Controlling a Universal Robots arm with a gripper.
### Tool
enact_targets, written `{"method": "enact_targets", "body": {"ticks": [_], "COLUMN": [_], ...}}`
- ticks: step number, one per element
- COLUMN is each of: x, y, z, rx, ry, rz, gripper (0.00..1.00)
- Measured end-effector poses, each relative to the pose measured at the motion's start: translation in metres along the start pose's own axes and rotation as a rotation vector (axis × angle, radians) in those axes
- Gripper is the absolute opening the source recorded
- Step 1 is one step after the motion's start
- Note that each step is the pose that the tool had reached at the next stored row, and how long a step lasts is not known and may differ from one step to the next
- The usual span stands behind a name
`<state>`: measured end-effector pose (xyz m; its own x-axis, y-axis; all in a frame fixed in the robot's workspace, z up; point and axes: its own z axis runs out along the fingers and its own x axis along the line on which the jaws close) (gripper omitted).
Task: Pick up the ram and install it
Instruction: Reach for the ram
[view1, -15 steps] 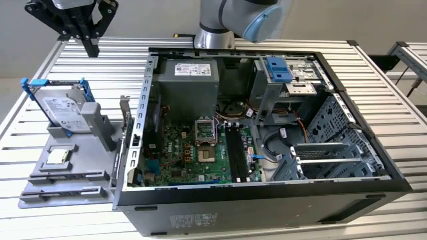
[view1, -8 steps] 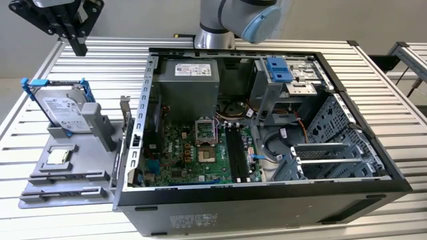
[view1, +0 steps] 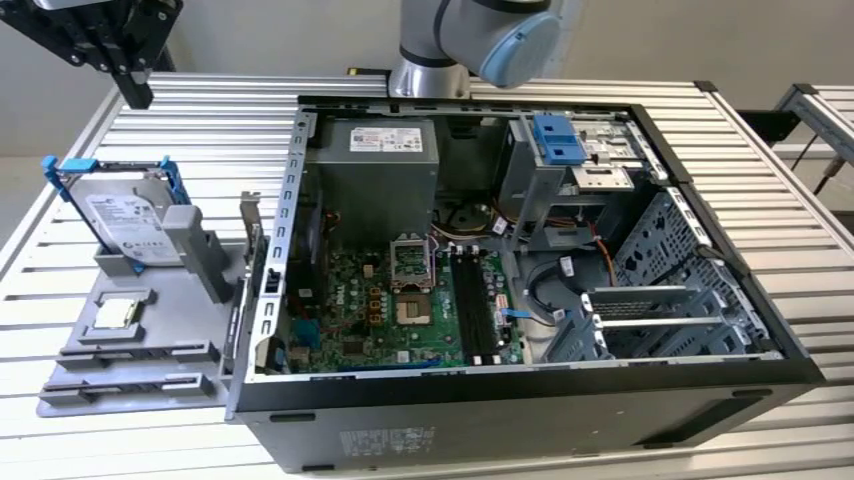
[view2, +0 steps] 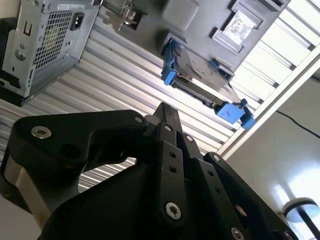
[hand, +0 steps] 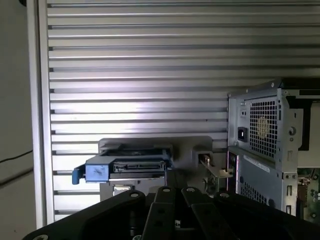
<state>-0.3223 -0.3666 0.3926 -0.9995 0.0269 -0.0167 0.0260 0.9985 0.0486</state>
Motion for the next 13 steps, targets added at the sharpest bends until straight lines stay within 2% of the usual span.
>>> {"method": "enact_targets", "body": {"ticks": [8,13], "x": [0.0165,0.0211], "y": [0.0045,0.0048], "z": [-0.0001,-0.0001], "rx": [0.0001,0.0000], "ry": [0.0004,0.0004], "rz": [0.000,0.000], "gripper": [0.00,0.00]}}
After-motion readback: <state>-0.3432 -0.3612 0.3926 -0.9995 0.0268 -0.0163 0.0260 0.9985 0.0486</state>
